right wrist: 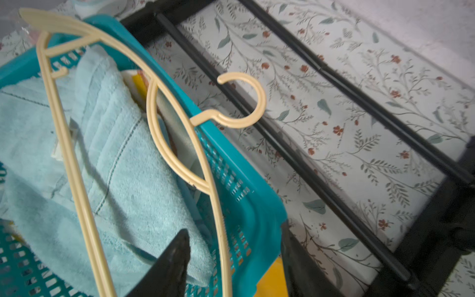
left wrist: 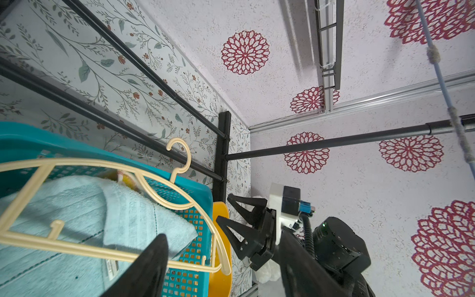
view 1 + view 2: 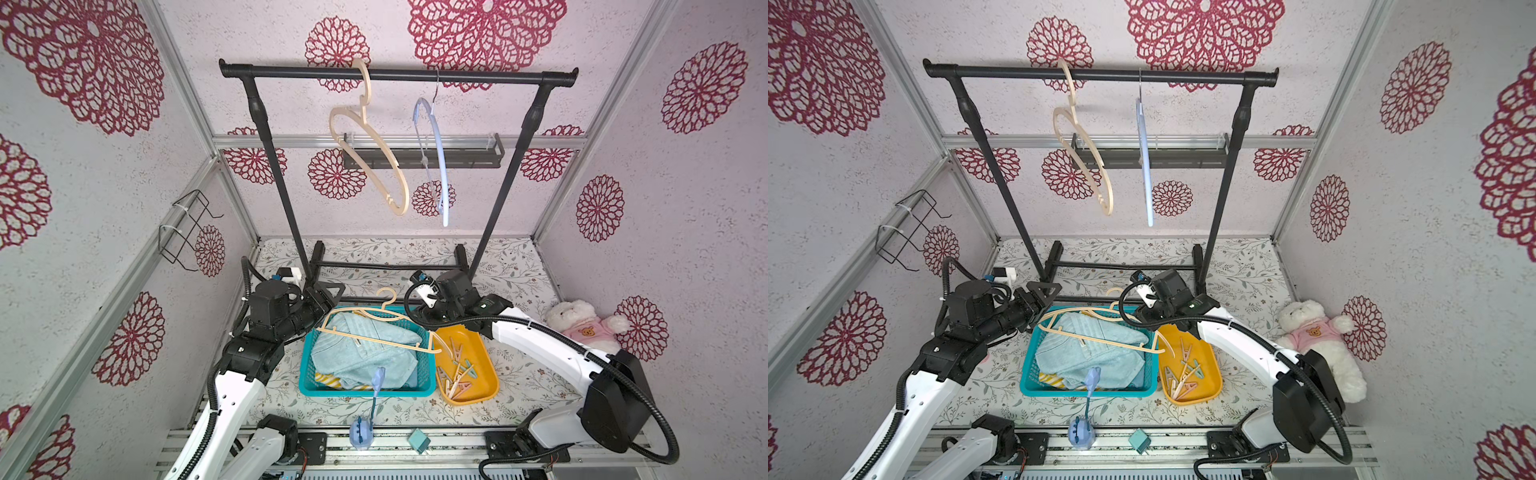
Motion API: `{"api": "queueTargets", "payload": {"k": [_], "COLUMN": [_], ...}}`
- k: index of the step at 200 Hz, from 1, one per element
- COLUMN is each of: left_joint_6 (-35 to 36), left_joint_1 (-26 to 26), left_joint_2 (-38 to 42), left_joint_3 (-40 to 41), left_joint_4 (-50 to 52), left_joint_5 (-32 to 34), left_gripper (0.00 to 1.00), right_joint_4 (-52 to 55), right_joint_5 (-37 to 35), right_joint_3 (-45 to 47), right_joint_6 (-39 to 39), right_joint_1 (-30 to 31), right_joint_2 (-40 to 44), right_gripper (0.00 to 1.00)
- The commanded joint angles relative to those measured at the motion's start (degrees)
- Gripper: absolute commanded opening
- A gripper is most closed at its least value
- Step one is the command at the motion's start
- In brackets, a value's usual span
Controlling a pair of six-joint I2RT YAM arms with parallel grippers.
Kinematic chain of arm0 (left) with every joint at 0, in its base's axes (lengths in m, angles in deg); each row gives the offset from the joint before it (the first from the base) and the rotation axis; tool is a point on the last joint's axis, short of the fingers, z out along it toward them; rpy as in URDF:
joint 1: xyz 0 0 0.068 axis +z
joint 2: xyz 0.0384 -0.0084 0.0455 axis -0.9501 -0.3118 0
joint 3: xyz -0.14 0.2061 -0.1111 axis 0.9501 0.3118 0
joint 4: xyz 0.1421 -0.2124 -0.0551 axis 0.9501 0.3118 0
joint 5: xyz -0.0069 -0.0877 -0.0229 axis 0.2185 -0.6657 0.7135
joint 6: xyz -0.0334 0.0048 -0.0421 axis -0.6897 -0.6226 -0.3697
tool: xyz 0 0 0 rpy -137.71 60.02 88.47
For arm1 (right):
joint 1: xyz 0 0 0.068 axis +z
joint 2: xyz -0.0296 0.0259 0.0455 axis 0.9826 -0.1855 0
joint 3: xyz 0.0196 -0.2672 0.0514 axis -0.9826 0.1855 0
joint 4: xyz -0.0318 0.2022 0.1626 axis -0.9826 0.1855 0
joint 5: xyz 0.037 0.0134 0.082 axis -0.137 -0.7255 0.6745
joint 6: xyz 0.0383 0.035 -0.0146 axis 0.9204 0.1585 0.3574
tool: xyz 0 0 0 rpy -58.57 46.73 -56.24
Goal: Remove the clothespins securing towels to the hanger
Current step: Pick up the hanger from the basket.
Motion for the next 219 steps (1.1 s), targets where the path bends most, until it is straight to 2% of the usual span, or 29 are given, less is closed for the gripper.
{"api": "queueTargets", "payload": {"k": [1,74,120,135,158,184,219], "left_joint_6": [1.34,0.94,0.89,0.86,0.62,0.23,-0.4], "left_joint_1": [-0.3,-0.3,-0.21,-0.21,-0.22,-0.18,-0.59], "left_joint_2": [-0.29,0.13,0.93,1.02,1.0,1.02,0.59], "left_joint_3": [0.22,1.84,2.28,2.37,2.54,2.83,2.57], "left_joint_4": [-2.33,-3.43,-2.8,-2.82,-2.82,-2.79,-3.29], "left_joint_5": [-0.31,-0.65,-0.28,0.04,0.39,0.48,-0.74], "left_gripper": [0.7,0.71,0.71,0.71,0.71,0.71,0.7], "right_joint_4": [1.49,2.17,1.27,1.03,0.01,-0.89,-1.81], "right_joint_5": [3.53,2.11,2.5,2.26,0.5,-3.66,-12.78], "right_joint_3": [-3.14,-2.46,-0.99,-0.75,-0.42,-0.37,-0.81], "right_joint_6": [0.5,0.49,1.22,1.44,2.04,2.16,1.19], "right_joint_1": [0.11,1.86,2.98,3.46,4.21,5.61,9.62], "right_joint_2": [-0.65,-5.71,-6.54,-7.08,-6.86,-3.7,3.26], "right_gripper": [0.5,0.36,0.33,0.25,0.0,0.0,0.0]}}
